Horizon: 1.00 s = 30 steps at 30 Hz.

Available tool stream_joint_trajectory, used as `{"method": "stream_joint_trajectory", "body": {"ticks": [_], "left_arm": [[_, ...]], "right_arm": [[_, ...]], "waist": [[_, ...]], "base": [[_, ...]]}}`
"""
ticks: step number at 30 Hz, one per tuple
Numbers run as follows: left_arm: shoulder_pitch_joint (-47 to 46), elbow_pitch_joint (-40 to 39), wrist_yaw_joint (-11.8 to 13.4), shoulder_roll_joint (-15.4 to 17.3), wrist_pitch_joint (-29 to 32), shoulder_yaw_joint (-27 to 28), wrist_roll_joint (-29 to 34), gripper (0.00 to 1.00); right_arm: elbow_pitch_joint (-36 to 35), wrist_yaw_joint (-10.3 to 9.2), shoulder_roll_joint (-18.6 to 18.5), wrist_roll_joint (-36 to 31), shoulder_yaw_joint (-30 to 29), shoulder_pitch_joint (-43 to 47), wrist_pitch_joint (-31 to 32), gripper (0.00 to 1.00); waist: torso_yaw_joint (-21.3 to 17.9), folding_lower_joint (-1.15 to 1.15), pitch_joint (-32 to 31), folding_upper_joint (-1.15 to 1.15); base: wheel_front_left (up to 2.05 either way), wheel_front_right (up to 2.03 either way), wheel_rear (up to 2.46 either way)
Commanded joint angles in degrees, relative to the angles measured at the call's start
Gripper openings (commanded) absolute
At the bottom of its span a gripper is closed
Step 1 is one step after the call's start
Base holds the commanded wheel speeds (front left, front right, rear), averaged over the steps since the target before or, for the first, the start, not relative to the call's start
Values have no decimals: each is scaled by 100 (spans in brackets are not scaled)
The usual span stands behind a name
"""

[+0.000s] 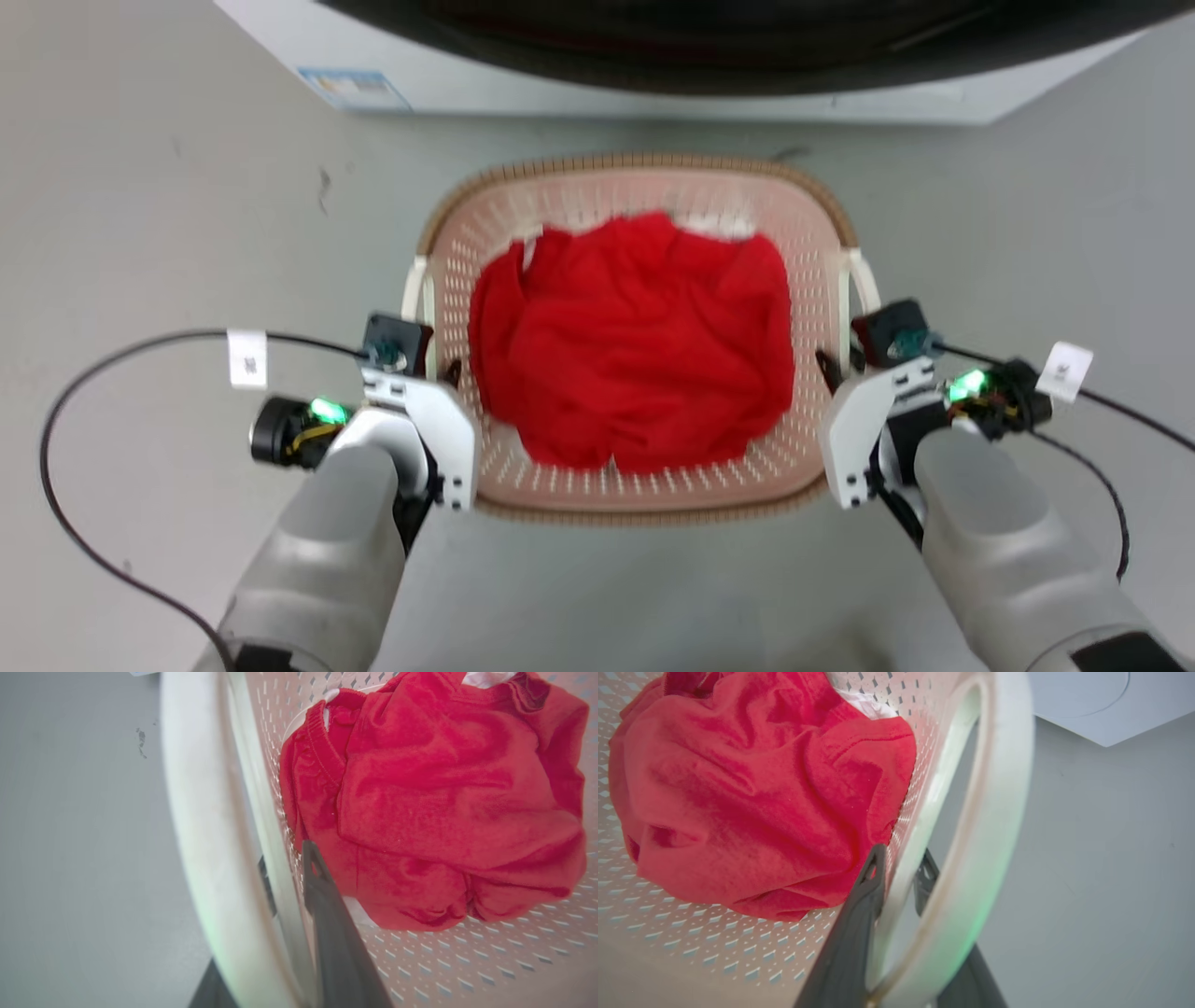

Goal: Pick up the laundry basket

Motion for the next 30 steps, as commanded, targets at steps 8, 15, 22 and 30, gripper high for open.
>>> {"method": "stream_joint_trajectory", "body": {"ticks": [8,15,22,30], "left_arm": [[787,-5,-11,17,234,-365,-446,0],[1375,-6,-13,-30,466,-729,-845,0],[1897,-90,-16,-13,747,-1164,-1222,0],[2388,-229,-15,110,975,-1557,-1667,0]], "right_arm": [[45,-2,-112,558,654,719,413,0],[-36,-1,-96,1119,1234,1288,805,0],[-67,6,-78,1465,1763,1711,1073,0],[-14,6,-82,1817,2124,2156,1293,0]], "waist": [[80,0,-1474,0],[77,0,-2320,0],[107,0,-3031,0],[132,0,-3618,0]], "base": [[0,0,0],[0,0,0],[0,0,0],[0,0,0]]}}
